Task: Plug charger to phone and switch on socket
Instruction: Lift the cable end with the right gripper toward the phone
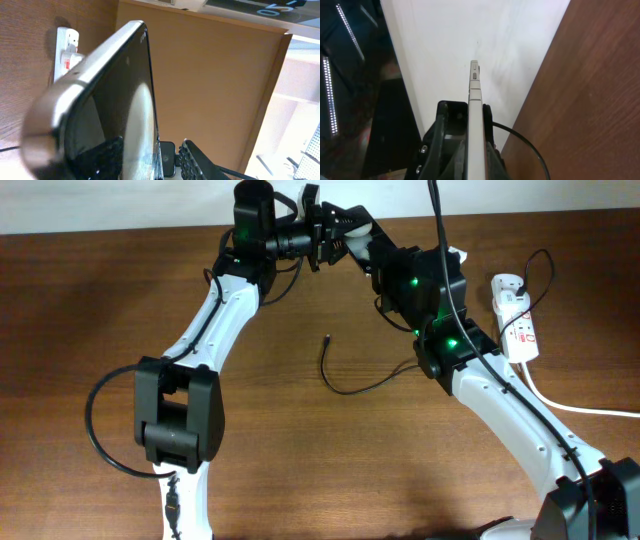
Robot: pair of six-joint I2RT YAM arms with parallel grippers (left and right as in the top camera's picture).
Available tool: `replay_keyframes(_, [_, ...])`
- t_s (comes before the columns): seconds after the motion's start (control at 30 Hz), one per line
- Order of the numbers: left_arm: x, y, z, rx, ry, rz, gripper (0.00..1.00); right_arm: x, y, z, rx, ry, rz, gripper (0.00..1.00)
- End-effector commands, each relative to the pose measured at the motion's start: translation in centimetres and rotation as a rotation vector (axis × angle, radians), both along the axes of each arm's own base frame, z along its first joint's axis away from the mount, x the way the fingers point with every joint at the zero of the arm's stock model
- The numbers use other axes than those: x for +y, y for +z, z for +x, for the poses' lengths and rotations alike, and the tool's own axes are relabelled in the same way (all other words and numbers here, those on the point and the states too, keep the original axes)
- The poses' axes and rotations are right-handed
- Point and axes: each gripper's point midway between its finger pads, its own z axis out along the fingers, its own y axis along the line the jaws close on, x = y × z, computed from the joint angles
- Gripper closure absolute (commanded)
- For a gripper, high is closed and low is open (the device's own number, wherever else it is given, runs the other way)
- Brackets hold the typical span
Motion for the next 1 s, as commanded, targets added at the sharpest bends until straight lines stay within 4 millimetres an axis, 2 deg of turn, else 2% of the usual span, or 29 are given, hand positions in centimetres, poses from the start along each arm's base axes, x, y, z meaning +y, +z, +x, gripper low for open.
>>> replay_keyframes(0.0, [-0.5, 1.1, -0.3, -0.03, -0.01, -0.009, 0.71, 0.9, 0.6, -0.1, -0.011, 0.034, 0.003, 0.96])
replay_keyframes(0.13, [-0.5, 1.1, -0.3, -0.03, -0.01, -0.009, 0.85, 0.9, 0.6, -0.1, -0.011, 0.035, 0.003, 0.92])
replay_keyframes(0.23, [-0.5, 1.1, -0.3, -0.03, -0.01, -0.009, 1.0, 0.9, 0.6, -0.1, -0.011, 0.035, 0.003, 0.92])
replay_keyframes(0.33, [-0.5, 1.1, -0.3, -0.029, -0.01, -0.009, 1.0, 0.9, 0.6, -0.1, -0.012, 0.035, 0.003, 0.8])
replay_keyframes(0.37, [-0.5, 1.1, -0.3, -0.03, -0.01, -0.009, 1.0, 0.9, 0.6, -0.1, -0.012, 0.035, 0.003, 0.73])
replay_keyframes(0.4, [-0.5, 1.1, -0.4, -0.03, -0.012, -0.009, 1.0, 0.9, 0.6, -0.1, -0.012, 0.035, 0.003, 0.57])
replay_keyframes(0.43, [-0.4, 1.1, -0.4, -0.036, -0.019, -0.009, 1.0, 0.8, 0.6, -0.1, -0.011, 0.033, 0.003, 0.33])
replay_keyframes(0.47, [-0.2, 1.0, -0.3, -0.072, -0.019, 0.002, 1.0, 0.8, 0.6, -0.1, -0.011, 0.034, 0.003, 0.19])
replay_keyframes(0.53, [1.0, -0.2, -0.3, -0.124, -0.037, 0.045, 1.0, 0.7, 0.0, -0.2, 0.013, 0.033, -0.006, 0.01])
replay_keyframes(0.6, [3.2, -2.8, -0.5, -0.13, -0.057, 0.117, 1.0, 0.6, -1.5, -0.6, 0.069, 0.034, -0.03, 0.02])
replay_keyframes(0.67, [4.9, -4.2, -0.7, -0.134, -0.07, 0.152, 1.0, 0.4, -2.9, -1.1, 0.107, 0.052, -0.103, 0.01])
replay_keyframes(0.77, [7.8, -4.2, -0.2, -0.235, -0.074, 0.158, 1.0, 0.1, -5.3, -2.4, 0.142, 0.137, -0.311, 0.01])
replay_keyframes(0.83, [10.6, -4.0, 0.5, -0.255, -0.051, 0.147, 1.0, -0.5, -8.0, -4.0, 0.234, 0.188, -0.417, 0.01])
replay_keyframes(0.97, [15.7, -3.6, 1.8, -0.261, 0.016, 0.135, 1.0, -1.2, -10.4, -5.9, 0.25, 0.348, -0.679, 0.01])
